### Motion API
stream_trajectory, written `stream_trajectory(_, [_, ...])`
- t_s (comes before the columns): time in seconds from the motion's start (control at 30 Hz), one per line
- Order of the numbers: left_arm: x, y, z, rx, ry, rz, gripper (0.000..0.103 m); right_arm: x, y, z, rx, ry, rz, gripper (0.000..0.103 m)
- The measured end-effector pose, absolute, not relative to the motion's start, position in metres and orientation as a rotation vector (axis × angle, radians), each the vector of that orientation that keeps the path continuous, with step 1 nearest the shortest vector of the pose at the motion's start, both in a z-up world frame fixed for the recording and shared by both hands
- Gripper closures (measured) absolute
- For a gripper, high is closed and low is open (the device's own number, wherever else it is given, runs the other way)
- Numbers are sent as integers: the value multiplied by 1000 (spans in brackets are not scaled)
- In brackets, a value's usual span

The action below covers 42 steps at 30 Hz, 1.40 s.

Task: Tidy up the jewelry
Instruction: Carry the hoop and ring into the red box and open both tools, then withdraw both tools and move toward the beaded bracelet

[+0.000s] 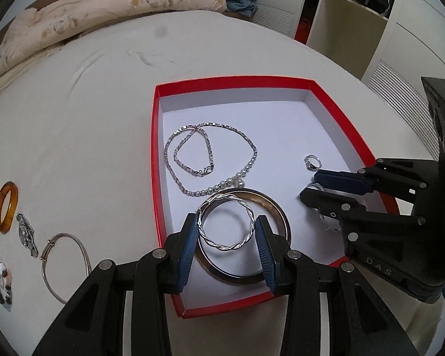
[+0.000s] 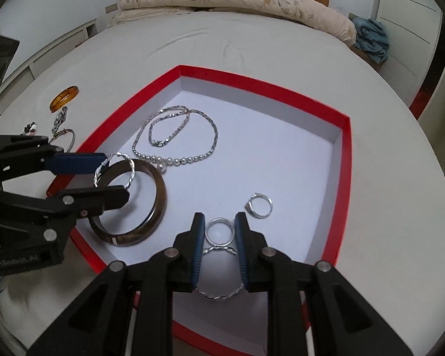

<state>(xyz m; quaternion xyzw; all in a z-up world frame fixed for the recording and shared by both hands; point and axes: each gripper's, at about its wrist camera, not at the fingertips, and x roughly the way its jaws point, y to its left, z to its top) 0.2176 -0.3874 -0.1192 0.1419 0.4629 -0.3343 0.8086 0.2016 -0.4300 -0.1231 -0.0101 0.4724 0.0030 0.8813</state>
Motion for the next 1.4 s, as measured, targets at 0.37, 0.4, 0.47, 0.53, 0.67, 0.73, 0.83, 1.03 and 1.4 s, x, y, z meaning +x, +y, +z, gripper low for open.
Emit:
stream_trajectory(0.37, [214, -385, -110, 284, 985, -713, 63, 189, -430, -107, -12, 970, -33, 66])
stream_trajectory(0.4, [213, -382, -106, 280, 980, -714, 62, 186, -430, -105, -11, 968, -41, 66])
stream_trajectory(0.47, [209, -377, -97, 272, 966, -714, 62, 181, -430, -97, -9, 960, -56, 66])
stream_trajectory(0.53, [207, -372, -88, 264, 957, -713, 62, 174, -429, -87, -5, 948, -68, 66])
stream_trajectory(0.67, [198, -348, -65, 237, 934, -699, 62, 160, -422, -64, 2, 917, -78, 66])
stream_trajectory(0.73, [192, -330, -54, 230, 925, -678, 62, 153, -416, -52, 6, 901, -79, 65])
stream_trajectory(0.83, [185, -303, -39, 225, 933, -627, 60, 139, -401, -32, 15, 877, -72, 66])
stream_trajectory(1.03, [158, -234, -3, 197, 894, -497, 51, 106, -357, 7, 32, 831, -22, 66])
stream_trajectory(1.4, [72, -108, 51, 134, 789, -280, 43, 46, -259, 56, 48, 762, 93, 66])
